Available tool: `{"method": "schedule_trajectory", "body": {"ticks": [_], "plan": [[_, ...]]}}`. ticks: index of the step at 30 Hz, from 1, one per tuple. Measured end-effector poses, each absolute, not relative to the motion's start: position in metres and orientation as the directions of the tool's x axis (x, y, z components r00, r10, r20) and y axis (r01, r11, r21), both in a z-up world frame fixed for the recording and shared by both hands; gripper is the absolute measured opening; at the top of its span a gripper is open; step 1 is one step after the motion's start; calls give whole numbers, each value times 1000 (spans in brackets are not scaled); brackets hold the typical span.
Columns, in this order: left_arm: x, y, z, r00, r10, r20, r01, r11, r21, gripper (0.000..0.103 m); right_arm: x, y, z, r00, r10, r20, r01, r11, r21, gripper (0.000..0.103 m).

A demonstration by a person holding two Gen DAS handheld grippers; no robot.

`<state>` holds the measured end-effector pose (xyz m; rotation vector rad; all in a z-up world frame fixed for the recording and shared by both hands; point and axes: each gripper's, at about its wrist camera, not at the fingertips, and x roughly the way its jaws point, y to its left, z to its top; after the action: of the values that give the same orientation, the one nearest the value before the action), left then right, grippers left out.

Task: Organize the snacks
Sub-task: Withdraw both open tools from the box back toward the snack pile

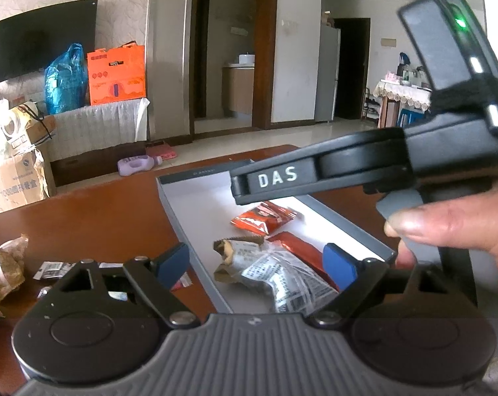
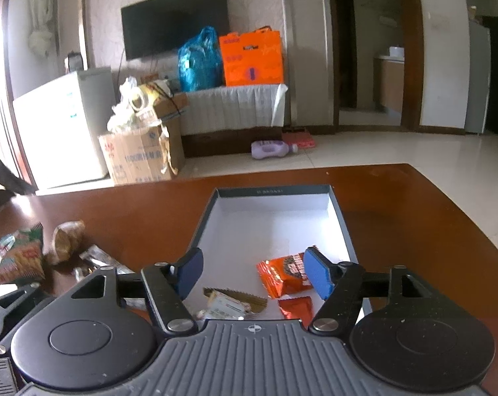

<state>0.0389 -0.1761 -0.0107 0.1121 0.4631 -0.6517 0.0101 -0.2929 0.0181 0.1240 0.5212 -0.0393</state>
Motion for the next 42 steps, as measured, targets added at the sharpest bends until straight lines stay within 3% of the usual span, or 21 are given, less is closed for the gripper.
{"method": "schedule_trajectory", "body": {"ticks": [5,15,23,27,34,42], "plan": [[38,-157,-2,708,-557,-434,593,803,-62,89,3,-285,25,882,-9,-471,81,988,133,84],[41,-82,13,755,-503,-420,532,845,-57,89,-1,-257,35,900,36,-435,25,991,134,90],[54,-17,0,803,-374,-464,424,906,3,89,3,-229,30,893,62,-445,-41,998,57,100],[68,7,-13,822,-283,-494,329,944,8,89,0,-209,26,889,183,-420,-210,978,-18,100],[86,20,-24,829,-224,-512,248,968,-22,89,5,-150,-10,820,207,-534,-461,791,-402,100],[99,14,-30,822,-224,-523,230,972,-54,89,54,-141,-27,705,276,-654,-563,778,-279,99]]}}
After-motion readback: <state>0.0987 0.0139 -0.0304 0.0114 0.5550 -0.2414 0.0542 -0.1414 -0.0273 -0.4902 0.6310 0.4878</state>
